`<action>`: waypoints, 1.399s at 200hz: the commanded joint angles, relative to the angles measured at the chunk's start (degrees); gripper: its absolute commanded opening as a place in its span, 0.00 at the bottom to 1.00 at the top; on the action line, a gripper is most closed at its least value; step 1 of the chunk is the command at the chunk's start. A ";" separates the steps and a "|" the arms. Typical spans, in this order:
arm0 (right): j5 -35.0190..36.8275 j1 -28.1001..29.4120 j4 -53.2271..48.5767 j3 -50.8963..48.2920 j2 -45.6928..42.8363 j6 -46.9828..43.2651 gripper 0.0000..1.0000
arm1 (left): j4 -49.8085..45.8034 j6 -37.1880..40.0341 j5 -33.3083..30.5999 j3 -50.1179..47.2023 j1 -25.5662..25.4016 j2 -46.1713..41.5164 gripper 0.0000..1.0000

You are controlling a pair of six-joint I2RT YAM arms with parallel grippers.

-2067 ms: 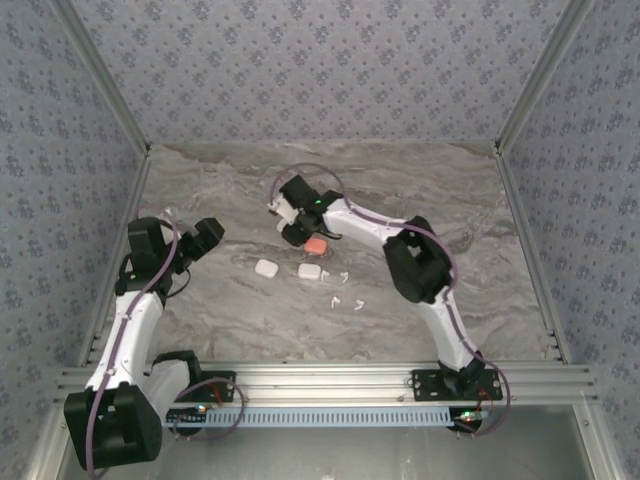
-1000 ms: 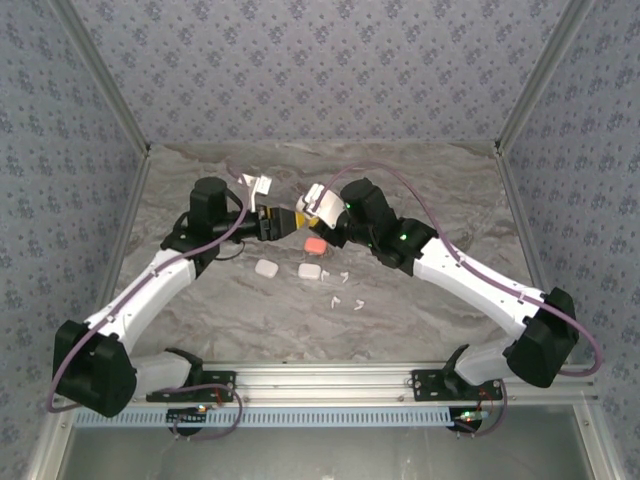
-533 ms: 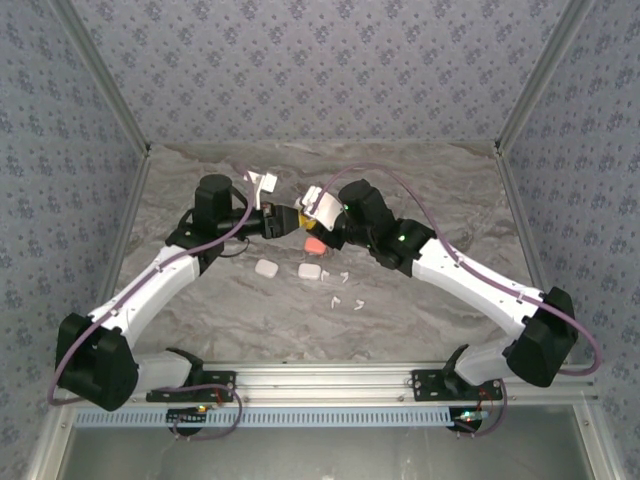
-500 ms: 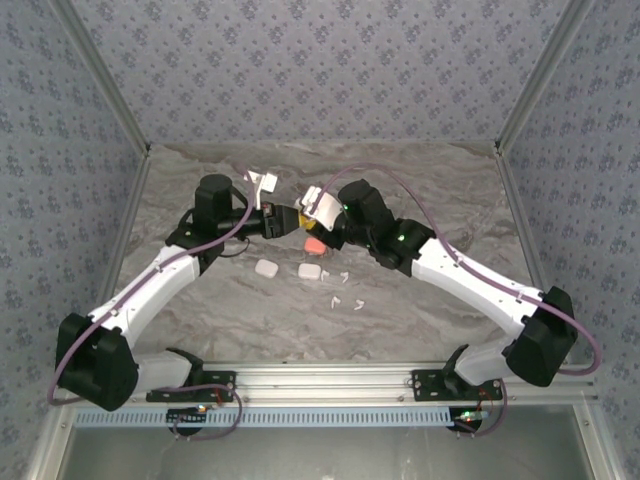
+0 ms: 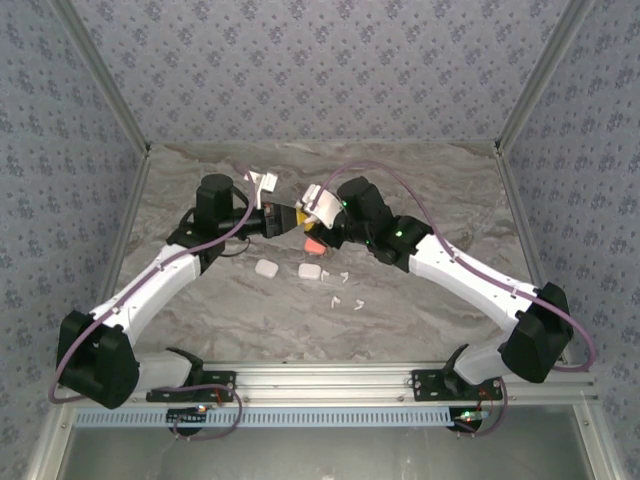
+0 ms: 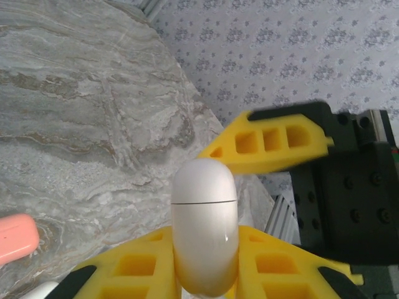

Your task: Insert the wireless bluetooth earbuds into the charging case

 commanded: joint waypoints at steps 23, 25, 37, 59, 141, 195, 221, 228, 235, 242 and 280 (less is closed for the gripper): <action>-13.27 -6.88 1.36 0.08 -4.00 9.51 0.82 | 6.94 2.94 0.14 0.16 -0.82 -2.86 0.15; -14.06 -7.37 1.83 -0.16 -4.38 10.09 0.84 | 7.32 3.24 0.00 -0.02 -0.92 -3.00 0.15; -18.59 -10.29 5.43 -2.30 -6.84 13.96 0.90 | 8.87 5.40 -1.46 -0.78 -1.66 -4.15 0.15; -27.34 -15.99 14.80 -9.21 -10.62 23.37 0.98 | 13.33 9.73 -4.21 -3.06 -3.42 -6.30 0.15; -34.64 -17.68 22.04 -9.74 -10.43 29.78 0.98 | 21.30 16.32 -8.93 -7.41 -6.10 -11.34 0.11; -31.68 -14.64 19.08 -7.11 -7.52 26.67 0.97 | 21.10 16.06 -8.72 -7.28 -6.18 -11.25 0.10; -30.55 -14.98 19.46 -6.50 -6.81 27.20 0.93 | 21.01 16.15 -8.55 -7.41 -6.22 -11.25 0.10; -30.43 -15.24 19.76 -6.45 -6.71 27.52 0.93 | 20.99 16.28 -8.45 -7.51 -6.21 -11.34 0.10; -30.43 -15.53 19.99 -6.45 -6.65 27.78 0.92 | 20.91 16.32 -8.50 -7.46 -6.22 -11.34 0.10; -30.34 -15.88 19.98 -6.34 -6.58 27.98 0.91 | 20.90 16.37 -8.44 -7.52 -6.20 -11.42 0.10; -29.47 -16.81 18.84 -5.27 -5.96 27.72 0.90 | 21.02 16.50 -8.15 -7.79 -6.23 -11.61 0.10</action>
